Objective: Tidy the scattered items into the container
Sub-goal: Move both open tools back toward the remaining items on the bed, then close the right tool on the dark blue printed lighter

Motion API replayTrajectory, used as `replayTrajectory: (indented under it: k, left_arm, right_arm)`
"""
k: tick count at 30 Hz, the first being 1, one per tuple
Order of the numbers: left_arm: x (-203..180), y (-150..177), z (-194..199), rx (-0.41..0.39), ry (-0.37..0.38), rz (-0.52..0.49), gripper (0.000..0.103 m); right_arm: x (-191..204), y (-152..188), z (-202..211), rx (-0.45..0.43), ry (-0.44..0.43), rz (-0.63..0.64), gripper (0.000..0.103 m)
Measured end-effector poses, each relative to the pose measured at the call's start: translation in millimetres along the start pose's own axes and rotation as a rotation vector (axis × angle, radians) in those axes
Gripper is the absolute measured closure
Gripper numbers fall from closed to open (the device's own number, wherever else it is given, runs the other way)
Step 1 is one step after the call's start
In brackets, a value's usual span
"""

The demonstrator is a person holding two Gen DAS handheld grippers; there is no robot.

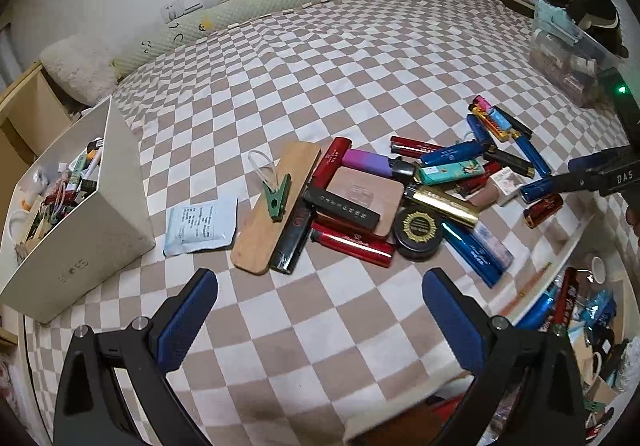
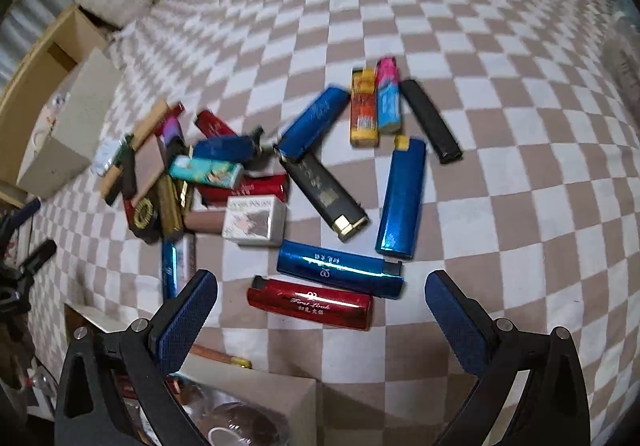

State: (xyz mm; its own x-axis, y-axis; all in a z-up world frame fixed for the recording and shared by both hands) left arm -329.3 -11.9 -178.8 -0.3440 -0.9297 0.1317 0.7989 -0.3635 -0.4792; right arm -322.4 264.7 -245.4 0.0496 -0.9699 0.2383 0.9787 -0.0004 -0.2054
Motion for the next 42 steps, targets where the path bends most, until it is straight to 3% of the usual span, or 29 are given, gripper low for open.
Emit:
replayTrajectory:
  k: [10, 15, 20, 22, 26, 34, 42]
  left_arm:
    - [15.2, -5.2, -29.1, 0.026, 0.028, -0.013, 0.0]
    - [18.9, -8.3, -39.6, 0.035, -0.007, -0.047, 0.0]
    - [16.1, -10.5, -48.0, 0.042, -0.005, -0.07, 0.0]
    - [16.0, -11.7, -52.1, 0.049, -0.027, -0.087, 0.0]
    - [14.1, -16.6, -58.6, 0.049, -0.034, -0.123, 0.0]
    - [11.2, -27.0, -71.7, 0.079, 0.061, -0.148, 0.0]
    - [-5.6, -32.1, -93.5, 0.117, 0.097, -0.256, 0.0]
  right_arm:
    - [-11.6, -3.5, -26.7, 0.091, 0.018, -0.058, 0.0]
    - [-11.5, -4.5, -32.1, 0.107, 0.043, -0.065, 0.0]
    - [-9.8, -3.2, -35.8, 0.12, 0.087, -0.037, 0.009]
    - [-11.7, -1.9, -37.3, 0.123, 0.116, -0.025, 0.017]
    - [-12.6, 1.0, -37.3, 0.117, 0.14, 0.008, 0.02]
    - [-15.0, 1.2, -28.5, 0.063, 0.06, -0.017, 0.021]
    - [-9.7, 1.6, -19.6, 0.052, -0.035, -0.052, 0.021]
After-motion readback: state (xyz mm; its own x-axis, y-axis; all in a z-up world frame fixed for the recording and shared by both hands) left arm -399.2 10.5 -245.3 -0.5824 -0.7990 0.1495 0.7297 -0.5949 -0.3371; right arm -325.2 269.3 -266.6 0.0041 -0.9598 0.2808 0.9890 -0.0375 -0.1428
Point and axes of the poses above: each gripper's, at about its wrist camera, not at the fingertips, and z roughly against the way its jaws point, x to its left, y to its underside, the point moved 10 cm from there along -z, roughly the way its jaws point, and after that the axes turned 5 degrees about x, right-handed, at the moved point
